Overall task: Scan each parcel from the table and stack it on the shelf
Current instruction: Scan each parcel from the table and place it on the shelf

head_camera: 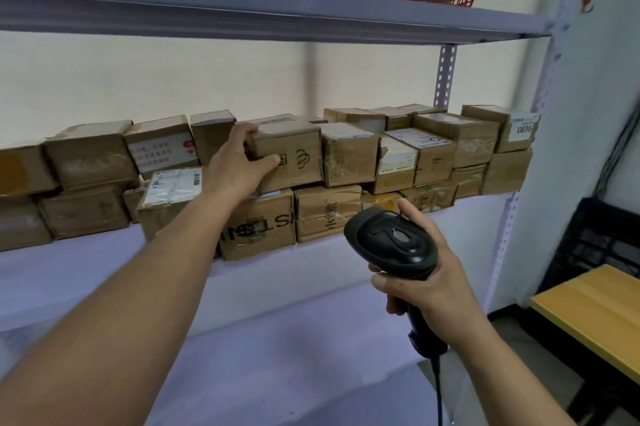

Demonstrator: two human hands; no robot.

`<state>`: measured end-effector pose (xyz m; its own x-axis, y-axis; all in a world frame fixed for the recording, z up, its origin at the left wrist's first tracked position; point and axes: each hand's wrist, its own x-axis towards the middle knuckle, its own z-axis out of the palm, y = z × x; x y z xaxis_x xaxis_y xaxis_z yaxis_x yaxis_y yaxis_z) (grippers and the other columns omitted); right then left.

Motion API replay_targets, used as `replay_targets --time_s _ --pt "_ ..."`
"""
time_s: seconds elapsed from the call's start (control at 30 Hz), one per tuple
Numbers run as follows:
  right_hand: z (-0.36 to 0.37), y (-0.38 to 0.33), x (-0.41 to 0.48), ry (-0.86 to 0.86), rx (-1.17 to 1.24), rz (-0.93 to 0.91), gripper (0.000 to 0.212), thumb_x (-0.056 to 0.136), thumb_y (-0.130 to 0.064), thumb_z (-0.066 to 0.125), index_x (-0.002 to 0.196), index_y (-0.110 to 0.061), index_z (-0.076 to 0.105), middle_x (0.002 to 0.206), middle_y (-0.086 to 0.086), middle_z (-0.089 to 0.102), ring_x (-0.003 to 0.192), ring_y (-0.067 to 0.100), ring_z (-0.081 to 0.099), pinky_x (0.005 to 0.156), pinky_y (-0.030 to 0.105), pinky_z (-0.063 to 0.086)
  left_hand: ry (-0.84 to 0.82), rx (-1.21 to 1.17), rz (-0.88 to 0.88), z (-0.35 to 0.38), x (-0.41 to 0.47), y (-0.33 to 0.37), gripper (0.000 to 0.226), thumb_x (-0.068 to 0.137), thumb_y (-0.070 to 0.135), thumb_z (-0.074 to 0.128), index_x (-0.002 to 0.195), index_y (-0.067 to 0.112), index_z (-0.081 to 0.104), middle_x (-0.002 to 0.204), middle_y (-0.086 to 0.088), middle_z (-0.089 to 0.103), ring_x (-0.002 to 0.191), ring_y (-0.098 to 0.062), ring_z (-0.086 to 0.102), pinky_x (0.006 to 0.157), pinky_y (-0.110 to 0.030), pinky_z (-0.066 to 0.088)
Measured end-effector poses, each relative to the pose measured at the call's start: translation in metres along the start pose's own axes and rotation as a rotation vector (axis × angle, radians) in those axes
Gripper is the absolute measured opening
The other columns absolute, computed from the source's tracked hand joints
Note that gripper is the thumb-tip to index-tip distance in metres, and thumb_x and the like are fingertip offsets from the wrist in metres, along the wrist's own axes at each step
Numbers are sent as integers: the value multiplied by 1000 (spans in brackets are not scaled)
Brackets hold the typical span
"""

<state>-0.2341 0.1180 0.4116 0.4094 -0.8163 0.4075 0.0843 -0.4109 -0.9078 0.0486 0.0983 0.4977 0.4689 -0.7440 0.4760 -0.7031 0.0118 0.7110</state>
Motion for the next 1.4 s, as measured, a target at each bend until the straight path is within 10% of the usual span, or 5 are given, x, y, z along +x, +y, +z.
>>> replay_targets --time_s 0.5,0.83,1.4 --pt "5 2 -14 97 -66 22 96 70 8 79 134 -52 42 119 6 62 58 30 64 52 36 55 65 37 144 3 -3 -7 85 83 37 69 151 26 19 150 -7 32 138 -24 30 109 -41 31" --pt "-32 -13 -49 114 -42 -6 90 62 -7 82 118 -69 49 118 16 61 54 23 63 50 35 53 376 -41 275 31 -67 17 64 83 34 70 136 7 45 133 -16 46 127 -28 40 102 -37 33" --pt "-161 -21 -201 289 -75 44 93 61 -10 86 129 -59 47 114 2 66 62 21 64 46 31 52 -197 -189 179 211 -285 98 52 83 32 72 131 19 54 125 0 57 115 -22 52 97 -42 44"
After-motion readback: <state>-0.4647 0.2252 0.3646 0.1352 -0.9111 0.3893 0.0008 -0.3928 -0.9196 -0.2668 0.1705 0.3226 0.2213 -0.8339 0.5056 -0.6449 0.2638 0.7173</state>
